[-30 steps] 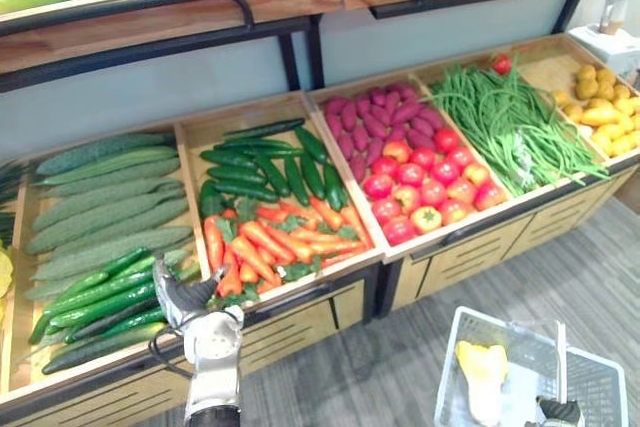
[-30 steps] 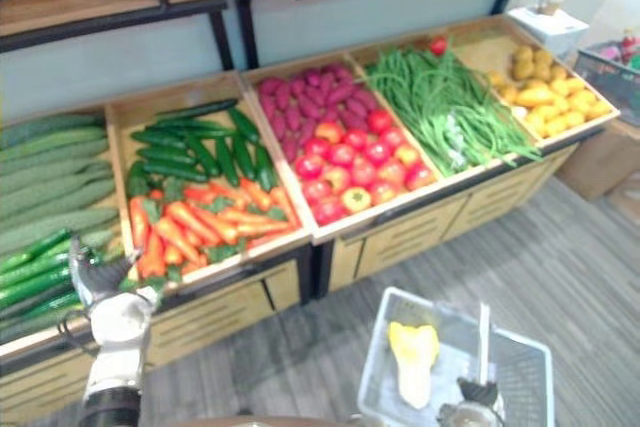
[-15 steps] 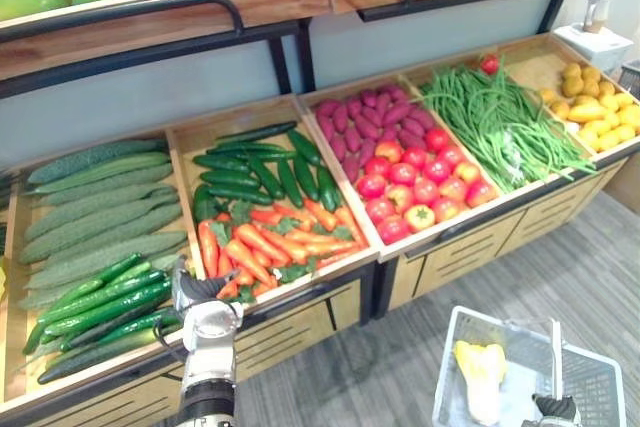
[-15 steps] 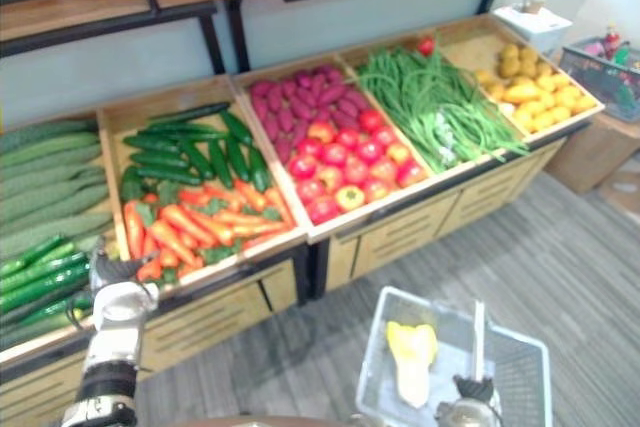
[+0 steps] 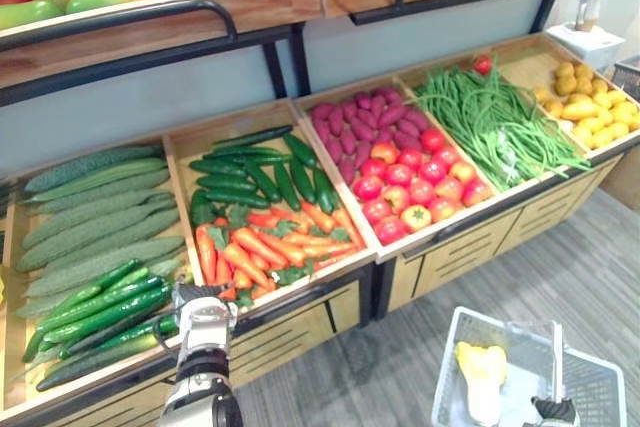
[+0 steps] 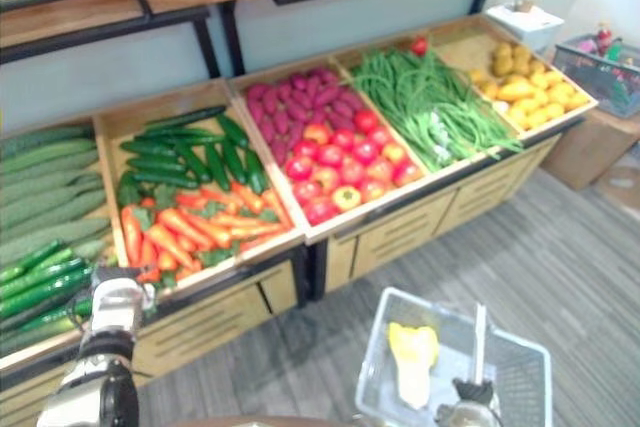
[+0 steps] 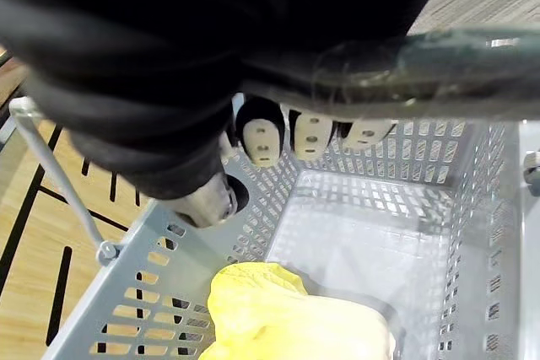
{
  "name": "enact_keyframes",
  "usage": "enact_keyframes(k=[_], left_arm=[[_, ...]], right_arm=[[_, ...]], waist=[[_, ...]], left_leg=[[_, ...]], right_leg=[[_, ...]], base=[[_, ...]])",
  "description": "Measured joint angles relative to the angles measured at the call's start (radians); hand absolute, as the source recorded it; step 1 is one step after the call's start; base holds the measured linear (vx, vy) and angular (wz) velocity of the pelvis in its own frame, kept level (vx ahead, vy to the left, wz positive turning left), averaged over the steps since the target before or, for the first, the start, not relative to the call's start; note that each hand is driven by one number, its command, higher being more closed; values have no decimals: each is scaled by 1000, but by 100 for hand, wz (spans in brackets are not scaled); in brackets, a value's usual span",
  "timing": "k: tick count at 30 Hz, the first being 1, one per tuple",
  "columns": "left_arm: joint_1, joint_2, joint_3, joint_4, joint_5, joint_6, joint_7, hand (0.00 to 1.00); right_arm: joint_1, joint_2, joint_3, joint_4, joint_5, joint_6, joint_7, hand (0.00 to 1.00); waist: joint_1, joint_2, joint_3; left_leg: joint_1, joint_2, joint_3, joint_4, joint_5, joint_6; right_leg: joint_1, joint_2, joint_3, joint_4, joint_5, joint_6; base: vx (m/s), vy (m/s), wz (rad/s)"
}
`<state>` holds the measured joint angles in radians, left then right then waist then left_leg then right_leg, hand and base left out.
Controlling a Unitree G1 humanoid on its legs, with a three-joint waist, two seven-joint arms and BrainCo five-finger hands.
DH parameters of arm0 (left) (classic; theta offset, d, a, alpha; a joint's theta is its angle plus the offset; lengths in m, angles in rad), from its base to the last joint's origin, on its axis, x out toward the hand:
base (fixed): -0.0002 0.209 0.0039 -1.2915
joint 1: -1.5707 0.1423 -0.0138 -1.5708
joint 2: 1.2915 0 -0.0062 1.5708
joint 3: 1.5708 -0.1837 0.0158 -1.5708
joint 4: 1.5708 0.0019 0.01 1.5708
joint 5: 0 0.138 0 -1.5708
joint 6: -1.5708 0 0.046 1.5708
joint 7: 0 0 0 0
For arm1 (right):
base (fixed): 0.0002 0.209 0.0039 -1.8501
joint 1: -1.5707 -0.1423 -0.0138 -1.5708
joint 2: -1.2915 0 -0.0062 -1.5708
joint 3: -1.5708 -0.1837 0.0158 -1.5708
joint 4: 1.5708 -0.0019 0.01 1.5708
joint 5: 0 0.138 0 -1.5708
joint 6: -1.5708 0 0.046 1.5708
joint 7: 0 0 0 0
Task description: Pick vegetable in the basket
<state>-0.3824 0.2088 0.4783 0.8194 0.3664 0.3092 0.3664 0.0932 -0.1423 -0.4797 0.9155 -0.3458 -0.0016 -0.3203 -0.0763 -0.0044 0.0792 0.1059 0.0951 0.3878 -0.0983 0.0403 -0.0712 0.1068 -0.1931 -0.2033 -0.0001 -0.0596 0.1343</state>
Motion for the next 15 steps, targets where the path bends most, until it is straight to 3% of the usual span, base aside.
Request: enact_keyframes(k=[9,15], left_arm=[[-128,12,-10,90,-15,-1,2,0],[-159,10,-72,90,-41,-5,3,0]], right_arm=[[3,0,-14,3,3,-22,-1,100],[2,0,-20,3,3,-27,-3,100]], waist=[[-1,11,12],[-2,17,18]], left_leg=[[1,6,17,1,-4,-6],[1,6,12,1,-4,-6]], right_leg=[[-12,7,21,1,1,2],[-12,7,20,1,1,2]], base=[[4,-4,-7],[0,0,0]])
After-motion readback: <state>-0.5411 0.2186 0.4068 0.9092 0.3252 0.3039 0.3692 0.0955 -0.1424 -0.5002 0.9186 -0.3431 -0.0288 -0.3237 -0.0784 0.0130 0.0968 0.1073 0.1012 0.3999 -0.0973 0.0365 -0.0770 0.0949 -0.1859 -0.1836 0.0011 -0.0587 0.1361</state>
